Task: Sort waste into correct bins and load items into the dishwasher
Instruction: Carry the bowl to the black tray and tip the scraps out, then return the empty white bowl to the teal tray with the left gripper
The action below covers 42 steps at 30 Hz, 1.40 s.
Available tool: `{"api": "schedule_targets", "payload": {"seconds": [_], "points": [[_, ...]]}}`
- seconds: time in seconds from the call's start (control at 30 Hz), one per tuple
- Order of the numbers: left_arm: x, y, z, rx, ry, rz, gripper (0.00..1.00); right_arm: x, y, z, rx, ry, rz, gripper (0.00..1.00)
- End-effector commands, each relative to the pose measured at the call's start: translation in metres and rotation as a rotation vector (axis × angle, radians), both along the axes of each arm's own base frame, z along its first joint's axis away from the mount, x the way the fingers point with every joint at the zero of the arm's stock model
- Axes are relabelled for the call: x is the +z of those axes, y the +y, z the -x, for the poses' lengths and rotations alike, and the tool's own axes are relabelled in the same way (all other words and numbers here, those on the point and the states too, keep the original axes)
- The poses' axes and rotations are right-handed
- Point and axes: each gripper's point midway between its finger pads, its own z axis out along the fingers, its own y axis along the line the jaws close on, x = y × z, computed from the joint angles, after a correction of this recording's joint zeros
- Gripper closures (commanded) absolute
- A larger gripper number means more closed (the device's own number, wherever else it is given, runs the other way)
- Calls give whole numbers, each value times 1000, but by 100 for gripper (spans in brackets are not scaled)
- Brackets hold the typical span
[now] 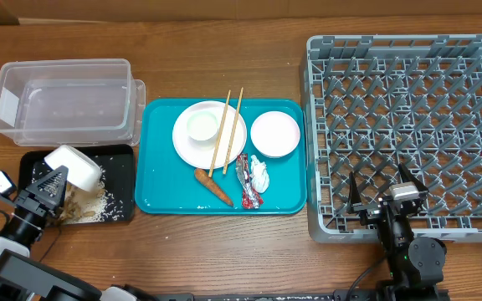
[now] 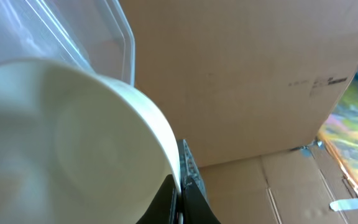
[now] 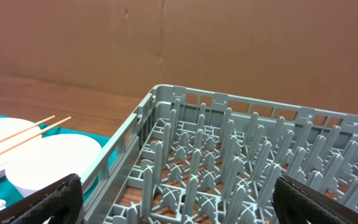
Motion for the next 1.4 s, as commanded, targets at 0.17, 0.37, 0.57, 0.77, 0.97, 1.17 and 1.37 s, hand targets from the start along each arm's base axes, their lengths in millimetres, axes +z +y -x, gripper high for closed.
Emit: {"api": "schedule_targets", "payload": {"seconds": [0.17,0.37,0.57,0.77,0.97,1.17,1.37], "points": [[4,-9,-5,-47,-41,-26,96,-1,0,0,2,-6,2,0],[3,-10,-10,-21,55,-7,96,-1,0,0,2,-6,2,0],[48,-34,-23,-4,99,-135,96,-1,0,0,2,-6,2,0],[98,-124,-50,-109,140,-352,96,-1,0,0,2,-6,2,0],[62,-199,-34,-200,406,-770,96,-1,0,0,2,-6,2,0],[14,-247,-5,-310,527,-1087,96,-1,0,0,2,-6,2,0],[-44,-267,-4,-421,671,-1233,96,-1,0,0,2,-6,2,0]]}}
